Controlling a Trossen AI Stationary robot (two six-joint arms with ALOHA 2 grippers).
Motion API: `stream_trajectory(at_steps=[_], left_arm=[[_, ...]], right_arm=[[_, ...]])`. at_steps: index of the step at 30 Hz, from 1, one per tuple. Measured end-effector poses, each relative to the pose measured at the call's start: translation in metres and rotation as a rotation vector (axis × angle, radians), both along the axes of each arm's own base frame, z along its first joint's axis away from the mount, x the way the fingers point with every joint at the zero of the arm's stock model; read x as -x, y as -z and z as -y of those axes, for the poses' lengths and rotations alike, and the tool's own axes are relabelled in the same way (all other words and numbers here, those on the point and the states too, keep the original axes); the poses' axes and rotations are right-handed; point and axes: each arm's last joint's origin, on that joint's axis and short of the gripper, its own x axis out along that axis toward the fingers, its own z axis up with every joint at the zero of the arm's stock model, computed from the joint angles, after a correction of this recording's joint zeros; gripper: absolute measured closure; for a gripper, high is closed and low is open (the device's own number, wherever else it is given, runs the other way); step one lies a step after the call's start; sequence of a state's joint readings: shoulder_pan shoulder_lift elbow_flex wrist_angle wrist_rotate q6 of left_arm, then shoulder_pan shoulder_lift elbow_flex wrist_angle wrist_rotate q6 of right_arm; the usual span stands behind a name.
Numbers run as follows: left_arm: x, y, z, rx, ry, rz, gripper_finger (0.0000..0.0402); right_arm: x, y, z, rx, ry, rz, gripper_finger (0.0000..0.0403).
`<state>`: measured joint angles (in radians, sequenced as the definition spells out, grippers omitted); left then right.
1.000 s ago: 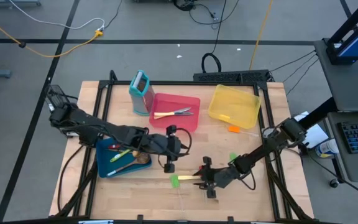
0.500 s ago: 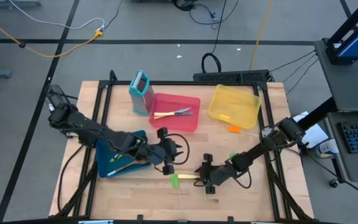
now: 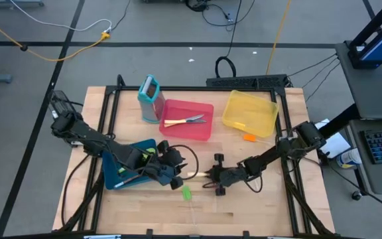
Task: Pick & Place Kitchen Items
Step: Put the yellow knife into the pink bin
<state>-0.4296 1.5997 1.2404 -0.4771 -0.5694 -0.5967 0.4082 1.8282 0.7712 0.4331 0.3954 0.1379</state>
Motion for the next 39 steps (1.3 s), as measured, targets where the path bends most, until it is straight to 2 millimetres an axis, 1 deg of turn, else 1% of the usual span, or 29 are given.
stream_trajectory(at_steps=[6,11,14,18,21,24,27,30,32,35,37,39], left_arm=[[0.007,0.001,0.014,0.061,-0.014,0.004,0.03],[0.012,0.001,0.023,0.062,0.005,0.01,0.03],[0.012,0.001,0.024,0.075,-0.001,0.017,0.03],[0.012,0.001,0.024,0.081,-0.006,0.019,0.03],[0.011,0.001,0.024,0.083,-0.006,0.024,0.03],[0.011,0.0,0.024,0.084,-0.002,0.032,0.03],[0.01,0.0,0.024,0.074,0.008,0.032,0.03],[0.01,0.0,0.023,0.043,0.032,0.023,0.03],[0.009,0.0,0.022,0.021,0.047,0.016,0.03],[0.008,0.0,0.019,0.008,0.047,0.013,0.03],[0.007,0.0,0.017,0.005,0.042,0.011,0.03],[0.006,0.0,0.014,0.004,0.034,0.011,0.03]], right_arm=[[-0.002,-0.034,0.015,0.062,-0.021,0.077,0.0365],[-0.001,-0.07,0.031,0.156,-0.053,0.179,0.0363],[-0.001,-0.088,0.045,0.228,-0.046,0.238,0.0362],[-0.004,-0.114,0.069,0.346,-0.016,0.375,0.0361],[-0.009,-0.124,0.091,0.391,0.051,0.453,0.0361],[-0.013,-0.125,0.121,0.375,0.068,0.49,0.0361],[-0.016,-0.119,0.15,0.284,0.075,0.519,0.0361],[-0.019,-0.116,0.174,0.185,0.083,0.604,0.036],[-0.022,-0.114,0.185,0.133,0.055,0.676,0.036],[-0.028,-0.1,0.193,0.109,0.028,0.724,0.036],[-0.032,-0.088,0.197,0.114,0.049,0.715,0.036],[-0.037,-0.074,0.204,0.129,0.108,0.679,0.036]])
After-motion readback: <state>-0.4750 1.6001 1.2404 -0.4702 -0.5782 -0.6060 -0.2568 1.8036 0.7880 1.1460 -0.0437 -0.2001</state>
